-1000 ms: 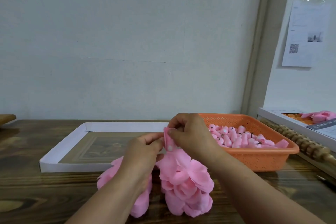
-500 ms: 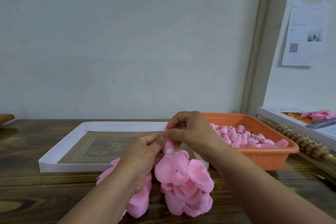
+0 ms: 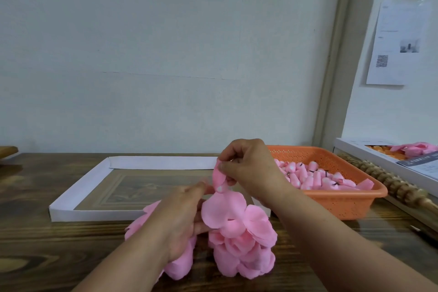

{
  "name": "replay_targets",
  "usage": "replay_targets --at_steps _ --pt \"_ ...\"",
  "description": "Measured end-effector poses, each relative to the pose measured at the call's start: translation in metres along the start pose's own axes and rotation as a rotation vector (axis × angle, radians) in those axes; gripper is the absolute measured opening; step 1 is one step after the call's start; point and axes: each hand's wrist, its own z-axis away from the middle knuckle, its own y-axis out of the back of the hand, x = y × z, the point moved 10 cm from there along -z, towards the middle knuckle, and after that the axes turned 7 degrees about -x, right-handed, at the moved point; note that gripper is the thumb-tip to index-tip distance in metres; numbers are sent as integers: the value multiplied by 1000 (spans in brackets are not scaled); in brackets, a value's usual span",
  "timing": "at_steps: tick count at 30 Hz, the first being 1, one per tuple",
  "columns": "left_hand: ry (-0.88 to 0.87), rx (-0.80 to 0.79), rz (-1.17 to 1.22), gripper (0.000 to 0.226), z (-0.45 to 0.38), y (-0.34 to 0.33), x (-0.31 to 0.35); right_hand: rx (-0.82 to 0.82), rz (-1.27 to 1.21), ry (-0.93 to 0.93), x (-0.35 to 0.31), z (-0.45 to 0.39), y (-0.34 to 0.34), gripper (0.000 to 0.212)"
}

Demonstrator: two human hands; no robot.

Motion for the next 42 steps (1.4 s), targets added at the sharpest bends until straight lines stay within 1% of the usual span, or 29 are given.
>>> replay_targets --at_steps 3,5,9,13,16,18,22,24,27,31,32,35,37,39,41,42 --pt "48 -101 231 27 -1 -14 -3 -19 42 1 -3 2 -5 36" --pt "63 -109 309 28 -2 -16 -5 -48 60 1 -4 3 -8 35" --pt "84 -104 337 29 -4 -13 -8 -92 84 6 -6 6 -10 33" --pt "97 -138 373 34 -3 -14 -9 -86 90 4 -5 6 -9 34" --pt "54 -185 333 42 -1 -16 -7 -69 75 -10 -2 5 -7 34" --pt "17 -204 274 42 1 -20 -5 -60 70 -16 0 6 -5 34" --pt "-35 -127 188 13 2 -16 -4 -53 52 -19 2 7 -5 34" --pt "-42 -92 187 10 1 -14 -4 -56 33 -26 2 8 -5 34" --pt "-42 -61 194 20 2 -12 -4 -82 19 -39 3 8 -5 30" --pt "-30 -47 178 30 3 -10 -3 -153 -16 -16 -3 11 -8 13" --pt "-30 -48 168 32 3 -10 -2 -173 -7 -12 -4 11 -9 12" --pt "-9 -30 150 27 5 -9 -3 -247 77 -18 -5 11 -15 26" --pt "14 -9 134 26 6 -9 -6 -267 95 -22 -5 11 -17 26" --pt "25 32 81 32 6 -7 -8 -241 66 -32 -4 11 -15 24" --pt "-31 112 -28 35 6 0 -4 -215 -1 -55 -1 11 -14 24" --pt "-100 169 -106 32 6 6 1 -205 -31 -67 0 11 -15 25"
